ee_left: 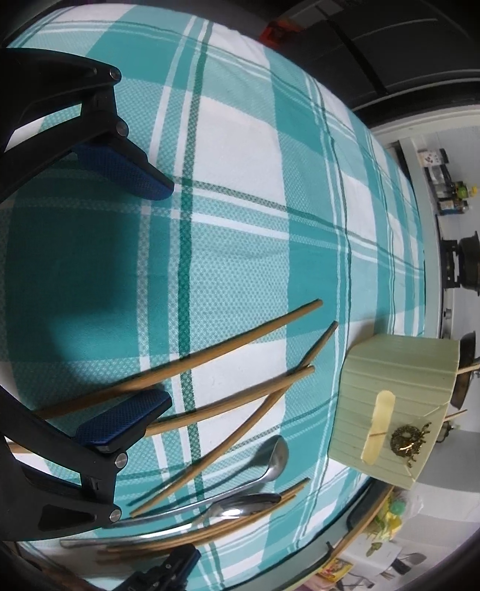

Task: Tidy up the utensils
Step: 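Close the right gripper on a wooden chopstick while the left gripper grasps another chopstick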

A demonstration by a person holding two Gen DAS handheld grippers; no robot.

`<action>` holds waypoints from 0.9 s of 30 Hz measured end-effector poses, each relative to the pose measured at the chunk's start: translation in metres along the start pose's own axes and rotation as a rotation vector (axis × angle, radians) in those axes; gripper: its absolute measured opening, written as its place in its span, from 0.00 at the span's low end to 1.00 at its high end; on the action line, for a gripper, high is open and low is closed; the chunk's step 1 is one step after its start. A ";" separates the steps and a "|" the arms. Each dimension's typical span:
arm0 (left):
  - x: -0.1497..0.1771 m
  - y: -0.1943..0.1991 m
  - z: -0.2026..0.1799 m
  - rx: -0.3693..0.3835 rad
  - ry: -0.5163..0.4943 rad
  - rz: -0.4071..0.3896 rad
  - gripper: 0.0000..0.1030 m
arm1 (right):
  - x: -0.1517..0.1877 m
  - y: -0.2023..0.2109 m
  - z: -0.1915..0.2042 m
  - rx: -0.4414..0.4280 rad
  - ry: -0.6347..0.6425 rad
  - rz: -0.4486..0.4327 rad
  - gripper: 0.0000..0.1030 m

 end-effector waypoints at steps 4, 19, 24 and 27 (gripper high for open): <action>-0.008 -0.005 -0.004 0.006 -0.018 -0.004 1.00 | -0.006 -0.005 -0.001 0.013 0.018 0.008 0.16; -0.045 -0.031 -0.005 0.015 -0.012 -0.018 1.00 | -0.049 -0.039 -0.015 -0.008 0.060 0.004 0.14; -0.056 -0.035 -0.007 0.026 -0.027 -0.039 0.88 | -0.068 -0.054 -0.020 -0.019 0.068 0.004 0.14; -0.061 -0.032 -0.011 0.040 -0.050 -0.064 0.67 | -0.081 -0.065 -0.021 -0.021 0.080 0.009 0.14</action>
Point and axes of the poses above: each gripper's, at about its wrist camera, not at the fingertips, and y roughly against the way its jaws point, z to its left, x to its underside, the point moved 4 cm from there along -y, roughly the way its jaws point, and after that the axes turned 13 degrees about -x, right-handed, at the moved point
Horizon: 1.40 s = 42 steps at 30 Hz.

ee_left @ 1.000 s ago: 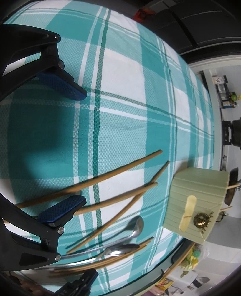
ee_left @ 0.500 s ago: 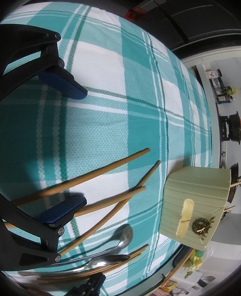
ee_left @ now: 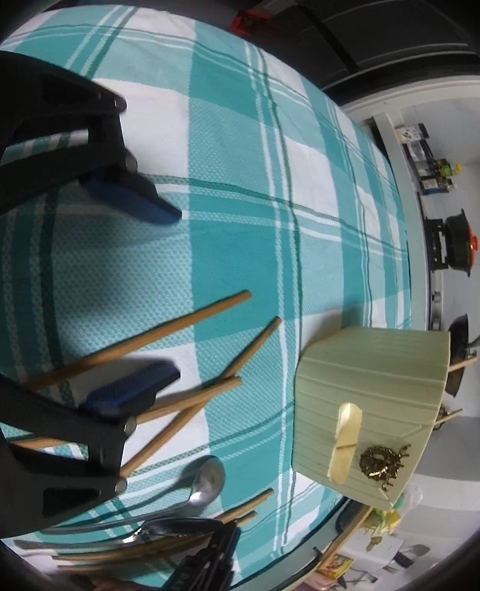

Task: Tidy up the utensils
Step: 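Close the right gripper on a wooden chopstick while the left gripper grasps another chopstick, then lift both held chopsticks and carry them above the cream utensil holder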

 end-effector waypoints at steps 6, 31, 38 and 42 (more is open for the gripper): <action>-0.012 -0.005 -0.002 0.041 -0.011 0.001 0.21 | -0.022 -0.017 -0.003 0.011 0.018 0.016 0.12; -0.056 0.139 0.052 0.267 0.151 -0.302 0.03 | -0.077 0.137 0.029 -0.137 -0.024 -0.309 0.06; -0.057 0.180 0.056 0.310 0.163 -0.381 0.03 | -0.072 0.188 0.051 -0.116 0.027 -0.400 0.06; -0.065 0.201 0.056 0.328 0.145 -0.422 0.03 | -0.072 0.208 0.061 -0.111 0.058 -0.427 0.06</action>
Point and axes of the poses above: each gripper's, at about its wrist camera, not at the fingertips, and y roughly against the way its jaws point, z to its left, x to its underside, the point moved 4 cm from there along -y, roughly the way its jaws point, and after that the axes turned 13 degrees about -x, right-handed, at the moved point
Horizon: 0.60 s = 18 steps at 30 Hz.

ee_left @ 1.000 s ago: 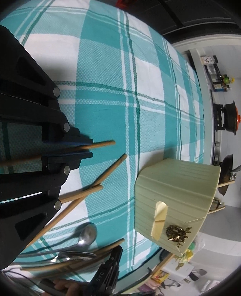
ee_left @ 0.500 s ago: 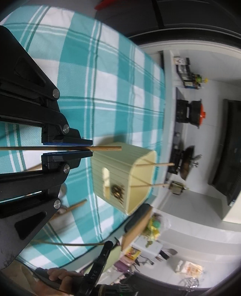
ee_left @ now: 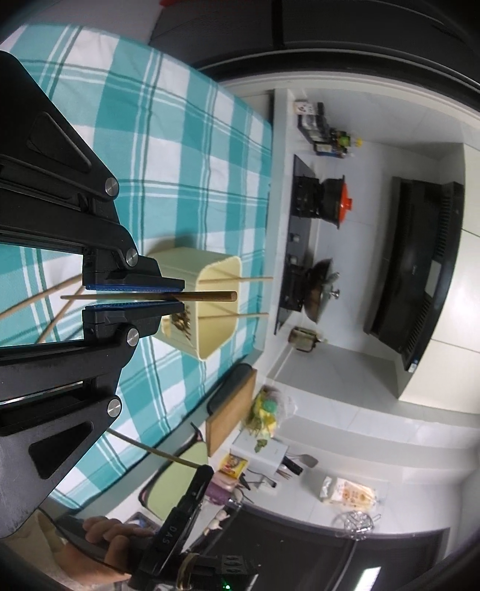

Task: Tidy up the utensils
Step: 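Lift both held chopsticks and carry them above the cream utensil holder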

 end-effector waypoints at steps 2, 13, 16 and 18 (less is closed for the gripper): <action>-0.007 0.004 -0.003 0.007 -0.007 -0.013 0.03 | -0.006 0.004 0.003 0.004 0.012 -0.017 0.06; -0.080 0.001 -0.008 0.057 -0.002 -0.061 0.03 | -0.076 0.009 0.004 0.000 0.041 -0.116 0.06; -0.106 -0.008 -0.012 0.052 -0.008 -0.084 0.03 | -0.103 0.000 0.002 -0.005 0.049 -0.131 0.06; -0.123 -0.016 -0.015 0.050 -0.011 -0.095 0.03 | -0.125 -0.010 0.000 -0.008 0.052 -0.140 0.06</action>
Point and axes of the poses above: each gripper's, at about its wrist camera, not at the fingertips, and y roughly against the way its jaws point, z to its left, x to its underside, the point moved 4 cm from there along -y, roughly the way its jaws point, and after that the axes turned 13 degrees about -x, right-handed, at the moved point
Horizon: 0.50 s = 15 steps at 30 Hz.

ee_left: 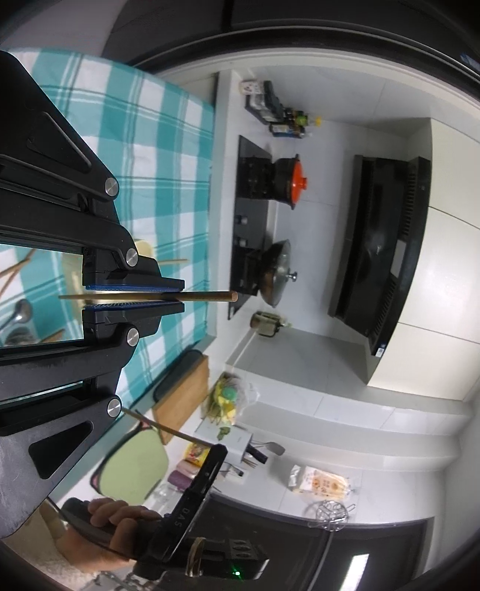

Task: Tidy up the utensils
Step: 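Lift both held chopsticks and carry them above the cream utensil holder, then drop the chopsticks into the holder by opening both grippers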

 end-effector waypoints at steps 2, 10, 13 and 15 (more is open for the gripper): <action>-0.015 -0.011 -0.003 -0.007 -0.008 -0.014 0.03 | -0.018 -0.014 -0.004 -0.007 -0.003 -0.010 0.06; -0.035 -0.077 -0.008 -0.051 -0.036 0.028 0.03 | -0.060 -0.077 -0.016 -0.024 0.004 -0.053 0.06; -0.026 -0.107 -0.008 -0.069 -0.052 0.078 0.03 | -0.053 -0.109 -0.023 -0.026 0.003 -0.017 0.06; -0.016 -0.124 -0.008 -0.081 -0.059 0.112 0.03 | -0.040 -0.134 -0.029 -0.034 -0.014 0.029 0.06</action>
Point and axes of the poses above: each gripper's, at about its wrist camera, not at the fingertips, and y roughly against the way its jaws point, z to its left, x to its underside, the point moved 4 cm from there along -y, roughly the way its jaws point, and after that the axes turned 13 degrees about -x, right-handed, at the moved point
